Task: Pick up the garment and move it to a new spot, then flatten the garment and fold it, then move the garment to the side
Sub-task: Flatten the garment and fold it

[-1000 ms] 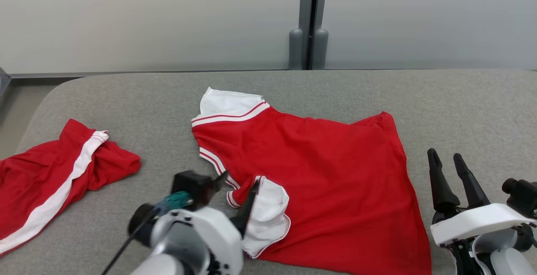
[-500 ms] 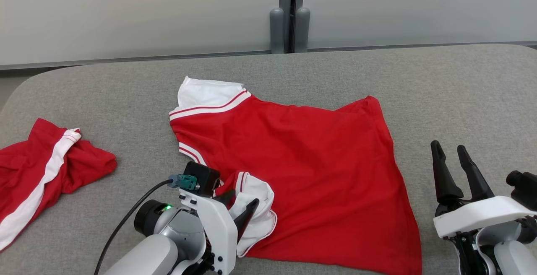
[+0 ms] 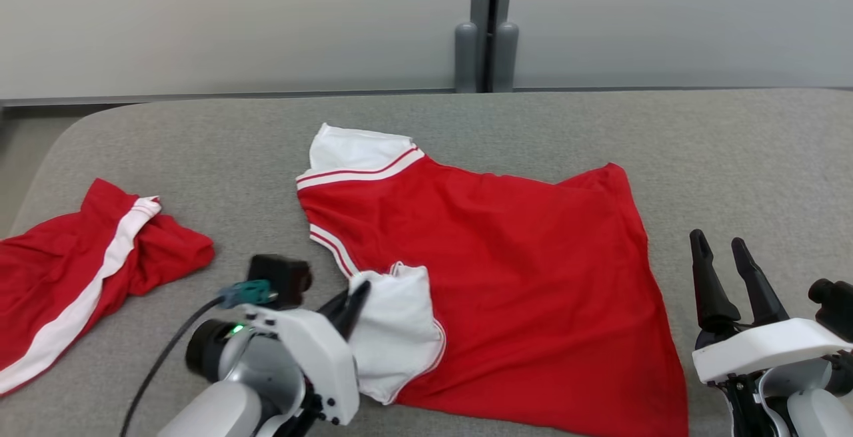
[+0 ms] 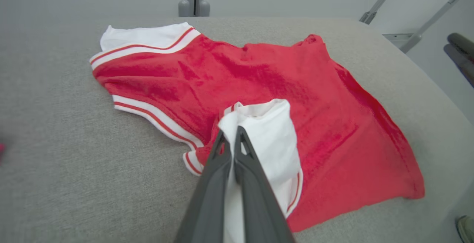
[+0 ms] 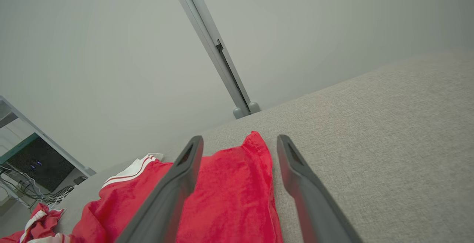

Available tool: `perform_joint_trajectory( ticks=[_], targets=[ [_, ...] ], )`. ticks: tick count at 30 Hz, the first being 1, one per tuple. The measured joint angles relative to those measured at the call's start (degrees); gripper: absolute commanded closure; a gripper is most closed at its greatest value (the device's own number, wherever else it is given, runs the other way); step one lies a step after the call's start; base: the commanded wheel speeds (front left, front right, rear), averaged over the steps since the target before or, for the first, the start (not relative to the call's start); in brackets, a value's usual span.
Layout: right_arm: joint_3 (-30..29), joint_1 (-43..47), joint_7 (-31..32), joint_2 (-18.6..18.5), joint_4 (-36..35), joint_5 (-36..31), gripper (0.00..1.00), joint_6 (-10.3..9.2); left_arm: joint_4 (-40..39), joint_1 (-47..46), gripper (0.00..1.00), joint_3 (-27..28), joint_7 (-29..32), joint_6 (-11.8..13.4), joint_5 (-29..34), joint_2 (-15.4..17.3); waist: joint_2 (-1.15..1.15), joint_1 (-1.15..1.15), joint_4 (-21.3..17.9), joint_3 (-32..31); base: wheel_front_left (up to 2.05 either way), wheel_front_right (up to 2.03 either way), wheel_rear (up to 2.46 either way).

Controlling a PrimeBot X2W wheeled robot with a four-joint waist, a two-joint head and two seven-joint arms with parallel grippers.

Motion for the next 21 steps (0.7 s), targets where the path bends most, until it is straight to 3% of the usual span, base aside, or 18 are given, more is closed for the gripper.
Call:
perform_joint_trajectory(
  ticks=[5, 10, 21],
  targets=[
    [-0.2, 0.5, -0.1, -0.1, -0.1, 0.0, 0.00, -0.01, -3.1, 7.6, 1.00, 5.2, -5.3, 5.3, -2.3, 0.7, 0.00, 0.00, 2.5, -0.7, 0.00, 0.00, 0.00],
    [-0.3, 0.7, 0.1, -0.3, -0.3, -0.2, 0.00, -0.01, -2.6, 12.6, 1.00, 7.1, -7.6, 8.1, -3.4, 1.1, 0.00, 0.00, 4.7, -0.7, 0.00, 0.00, 0.00],
    [-0.6, 0.6, 0.6, -0.4, -0.9, -0.7, 0.00, 0.00, 3.4, 18.0, 1.00, 11.4, -12.2, 10.5, -6.7, -0.5, 0.00, 0.00, 8.3, -0.1, 0.00, 0.00, 0.00]
  ],
)
